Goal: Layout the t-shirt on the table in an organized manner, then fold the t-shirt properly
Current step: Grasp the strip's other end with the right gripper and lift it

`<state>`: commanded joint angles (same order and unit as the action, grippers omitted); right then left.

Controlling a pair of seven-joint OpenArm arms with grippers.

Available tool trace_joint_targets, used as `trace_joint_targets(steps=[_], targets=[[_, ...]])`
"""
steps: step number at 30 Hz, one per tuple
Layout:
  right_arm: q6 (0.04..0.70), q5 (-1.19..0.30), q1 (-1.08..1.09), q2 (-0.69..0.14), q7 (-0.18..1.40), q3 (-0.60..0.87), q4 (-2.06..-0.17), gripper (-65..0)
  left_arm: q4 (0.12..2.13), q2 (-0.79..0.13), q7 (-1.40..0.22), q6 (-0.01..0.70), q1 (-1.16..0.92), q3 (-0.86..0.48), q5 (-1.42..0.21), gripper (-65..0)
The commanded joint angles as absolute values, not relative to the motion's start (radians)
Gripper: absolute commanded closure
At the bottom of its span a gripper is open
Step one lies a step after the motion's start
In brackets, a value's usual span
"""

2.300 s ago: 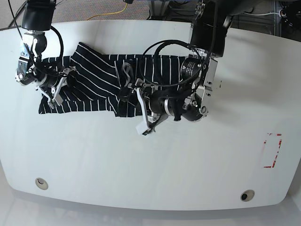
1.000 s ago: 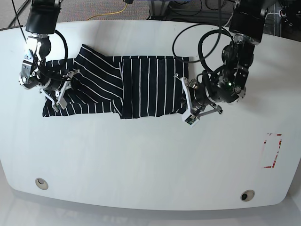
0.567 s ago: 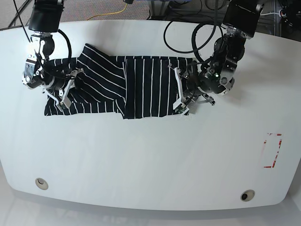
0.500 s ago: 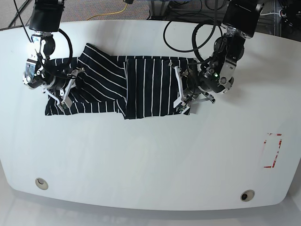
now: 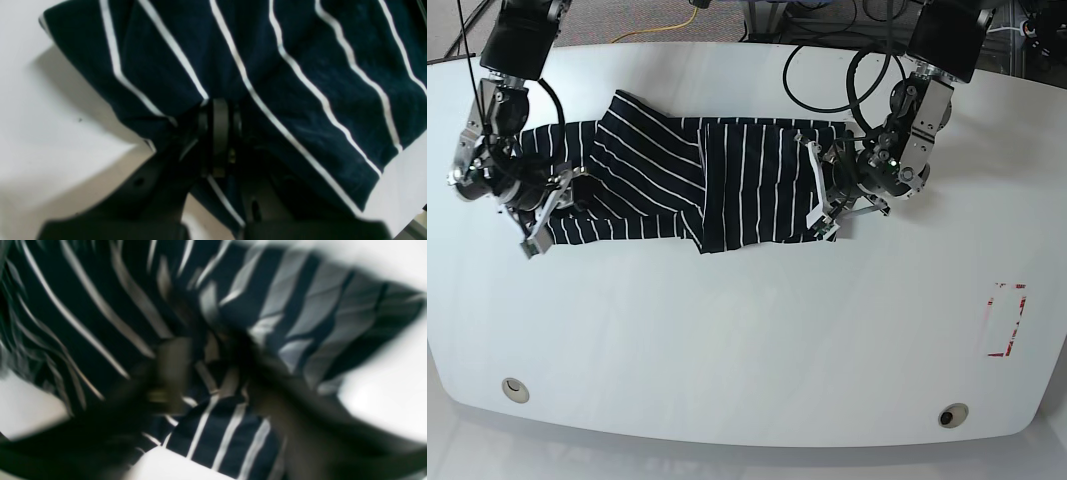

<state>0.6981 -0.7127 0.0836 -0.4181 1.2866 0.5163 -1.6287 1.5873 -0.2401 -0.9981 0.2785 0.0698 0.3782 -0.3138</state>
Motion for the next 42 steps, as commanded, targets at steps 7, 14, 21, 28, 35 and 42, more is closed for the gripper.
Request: trace_joint_targets(steps=[7,14,21,28,35,42], targets=[[0.698,-0.731,0.107,-0.418,1.334,0.702,-1.626,-65.0,1.589,-0.248,-0.998,0.278,0.07,0.377,-0.314,0.0],[0.698,-0.734,0.108,-0.456,1.331,0.788,-1.379,-65.0,1.589,-0.248,-0.997,0.278,0.071,0.377,-0.314,0.0],[0.698,-0.805,0.107,-0.489,1.291,0.788,-1.199,-65.0,1.589,-0.248,-0.997,0.278,0.071,0.38,-0.314,0.0],[0.698,-0.812,0.108,-0.493,1.274,0.786,-1.098,-65.0,1.59,-0.248,-0.997,0.278,0.071,0.38,-0.314,0.0],[0.698,-0.82,0.108,-0.455,1.279,0.763,-1.099,-65.0,1.59,-0.248,-0.998,0.278,0.071,0.38,-0.314,0.0],[0.698,-0.918,0.107,-0.427,1.28,0.659,-1.101,-65.0,1.592,-0.248,-0.998,0.278,0.071,0.38,-0.314,0.0]])
